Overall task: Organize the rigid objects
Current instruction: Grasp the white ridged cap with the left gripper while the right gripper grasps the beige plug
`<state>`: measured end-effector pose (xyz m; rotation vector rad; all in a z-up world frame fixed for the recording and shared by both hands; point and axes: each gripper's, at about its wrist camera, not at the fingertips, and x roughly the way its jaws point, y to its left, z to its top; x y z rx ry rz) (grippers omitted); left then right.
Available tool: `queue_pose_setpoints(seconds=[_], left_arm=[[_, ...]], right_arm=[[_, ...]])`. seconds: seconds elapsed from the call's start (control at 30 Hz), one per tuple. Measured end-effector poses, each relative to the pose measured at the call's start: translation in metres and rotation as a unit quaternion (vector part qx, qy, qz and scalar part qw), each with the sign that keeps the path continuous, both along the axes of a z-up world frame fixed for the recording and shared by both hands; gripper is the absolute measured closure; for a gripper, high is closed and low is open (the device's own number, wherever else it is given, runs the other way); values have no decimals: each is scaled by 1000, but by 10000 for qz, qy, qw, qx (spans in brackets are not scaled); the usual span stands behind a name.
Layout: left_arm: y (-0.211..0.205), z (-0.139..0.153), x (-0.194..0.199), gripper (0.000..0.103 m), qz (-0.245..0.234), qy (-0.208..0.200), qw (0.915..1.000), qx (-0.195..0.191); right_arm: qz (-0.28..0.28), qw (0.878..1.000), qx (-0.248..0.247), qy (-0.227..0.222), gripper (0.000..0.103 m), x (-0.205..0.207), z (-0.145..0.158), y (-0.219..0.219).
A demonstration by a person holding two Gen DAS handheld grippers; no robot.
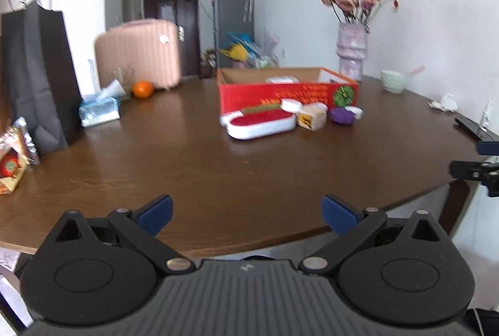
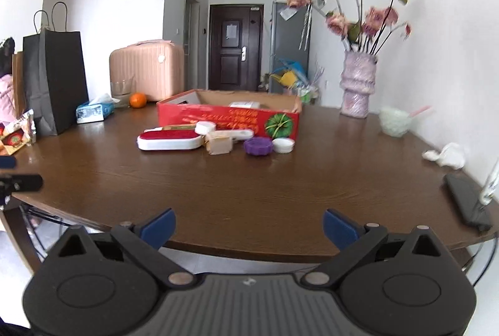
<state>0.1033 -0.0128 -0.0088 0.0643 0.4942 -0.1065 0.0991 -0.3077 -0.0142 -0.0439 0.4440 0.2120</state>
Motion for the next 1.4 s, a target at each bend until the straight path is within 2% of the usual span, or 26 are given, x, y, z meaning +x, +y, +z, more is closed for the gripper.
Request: queue_pose_setpoints(seconds=[0.3, 0.47, 0.6, 0.67, 0.73, 0.77, 0.8, 0.97, 1.03, 1.07, 1.2, 1.27, 1.4], left_arm=[[-20, -2, 38, 0, -194, -167, 9993, 269], [-34, 7, 86, 0, -279, -177, 9991, 282], [-45, 16, 134, 0, -534, -119, 9984, 140], [-52, 20, 162, 1, -676, -104, 9976, 145], [-61, 21, 193, 15, -790, -56, 9967, 200], [-66, 21, 211, 25, -820, -10, 9964, 220], [-71, 21, 225, 30, -901, 31, 9957, 208], [-91, 2, 302, 37, -1100, 521, 9925, 117], [-93, -8, 318, 49, -1218, 586, 9908, 83], [-93, -13, 324, 63, -1234, 630, 9903, 84], [-76, -18, 331, 66, -1334, 692, 9881, -334], [-67, -15, 325, 66, -1302, 611, 9881, -554], [-50, -1, 301, 66, -923, 328, 9927, -698]], right_arm=[[9, 9998, 207, 3, 2, 35, 1, 0], [151, 9995, 292, -35, 3, 51, 4, -9], [298, 9991, 282, 83, 6, 86, 2, -13], [352, 9986, 360, 163, 12, 108, 2, -13], [508, 9976, 405, 232, 16, 136, 4, -8], [570, 9973, 387, 263, 18, 147, 4, -5], [642, 9969, 328, 308, 19, 161, 5, 0], [956, 9938, 303, 489, 27, 220, -1, 20], [1090, 9908, 416, 680, 30, 246, -7, 30], [1090, 9908, 416, 680, 31, 246, -7, 30], [1273, 9885, 344, 743, 33, 275, -13, 49], [1357, 9878, 240, 726, 40, 288, -13, 59], [1493, 9851, 82, 844, 56, 308, -17, 78]])
